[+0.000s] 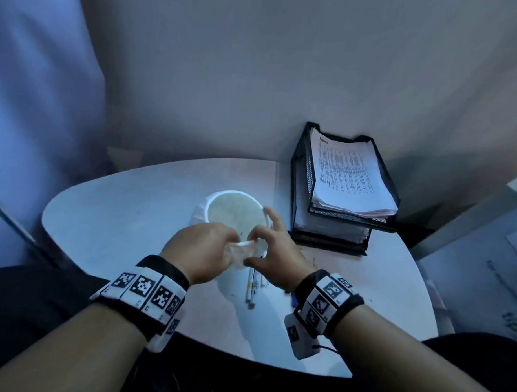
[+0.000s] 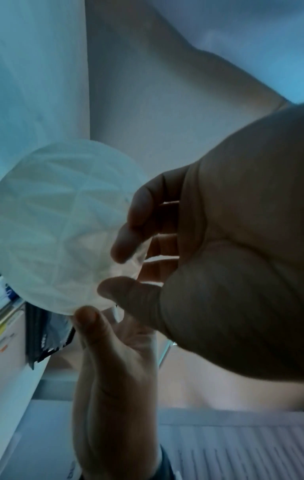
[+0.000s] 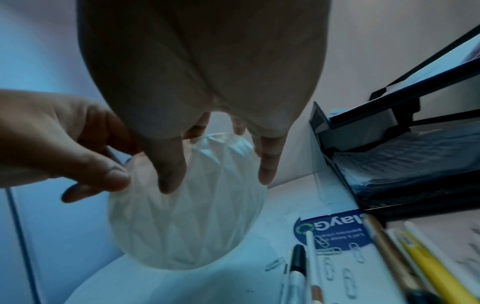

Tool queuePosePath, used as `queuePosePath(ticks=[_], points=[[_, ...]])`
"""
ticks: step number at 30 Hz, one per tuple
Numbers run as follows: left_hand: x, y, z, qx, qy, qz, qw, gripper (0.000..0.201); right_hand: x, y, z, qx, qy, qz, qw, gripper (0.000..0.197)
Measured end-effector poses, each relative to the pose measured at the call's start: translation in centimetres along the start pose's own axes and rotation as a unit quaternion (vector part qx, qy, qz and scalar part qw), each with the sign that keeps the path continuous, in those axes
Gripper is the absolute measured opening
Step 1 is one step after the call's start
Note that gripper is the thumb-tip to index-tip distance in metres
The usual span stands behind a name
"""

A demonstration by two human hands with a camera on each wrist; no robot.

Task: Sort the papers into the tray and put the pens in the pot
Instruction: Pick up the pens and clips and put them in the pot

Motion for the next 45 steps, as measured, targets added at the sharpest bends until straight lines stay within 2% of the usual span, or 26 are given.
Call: queuePosePath(ticks=[2, 4, 6, 8, 10, 12, 17, 22, 28, 37, 43, 45], points=[[0.0, 0.4, 0.7, -0.005, -0.010, -0.024, 1.000, 0.028, -0.8, 0.0, 1.2, -0.008, -0.003, -0.022, 1.000, 0.043], [0.5, 0.7, 1.1, -0.001, -0.029, -0.027, 0.999, 0.027, -2.8, -0.6, 2.0, -0.057, 0.008, -0.064, 0.996, 0.051], [1.0, 0.8, 1.3, 0.003, -0.044, -0.020, 0.999, 0.024, -6.3, -1.8, 3.0, -0.130, 0.064, -0.098, 0.985, 0.042], [1.4, 0.8, 1.4, 0.001, -0.054, -0.015, 0.998, 0.020, -10.2, -3.3, 4.6, -0.175, 0.152, -0.084, 0.969, 0.023], [1.5, 0.7, 1.4, -0.007, -0.058, -0.015, 0.998, 0.019, -14.0, -4.2, 6.5, -0.184, 0.237, -0.055, 0.952, 0.013], [1.5, 0.9, 1.3, -0.005, -0.062, -0.018, 0.998, 0.019, -17.1, -4.1, 8.3, -0.180, 0.301, -0.032, 0.936, 0.012], [1.4, 2.0, 1.0, 0.009, -0.067, -0.023, 0.997, 0.018, -20.9, -1.9, 11.2, -0.166, 0.382, -0.004, 0.909, 0.007], [1.2, 2.9, 0.4, 0.015, -0.064, -0.020, 0.998, 0.019, -21.1, -1.1, 10.9, -0.177, 0.386, -0.008, 0.905, 0.010], [1.4, 3.5, 0.4, 0.029, -0.079, -0.014, 0.996, 0.009, -21.2, -0.9, 10.3, -0.171, 0.381, -0.010, 0.909, 0.019], [1.2, 3.4, 1.3, 0.027, -0.084, -0.020, 0.996, 0.008, -22.3, -1.2, 11.4, -0.205, 0.423, -0.042, 0.882, 0.018], [0.7, 3.8, 1.7, 0.034, -0.084, -0.027, 0.996, 0.018, -21.9, -1.3, 11.1, -0.162, 0.401, 0.015, 0.902, 0.017], [0.7, 3.8, 1.6, 0.034, -0.088, -0.025, 0.995, 0.019, -21.8, -1.8, 10.8, -0.169, 0.396, 0.015, 0.902, 0.009]])
Point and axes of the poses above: each hand's wrist, its own z-axis away from the middle knuckle, its own y-axis out of the palm, x = y × z, the point moved 8 cm from there along -z, towards the middle knuckle, and after that the axes turned 11 degrees about -y, right-handed, at the moved point
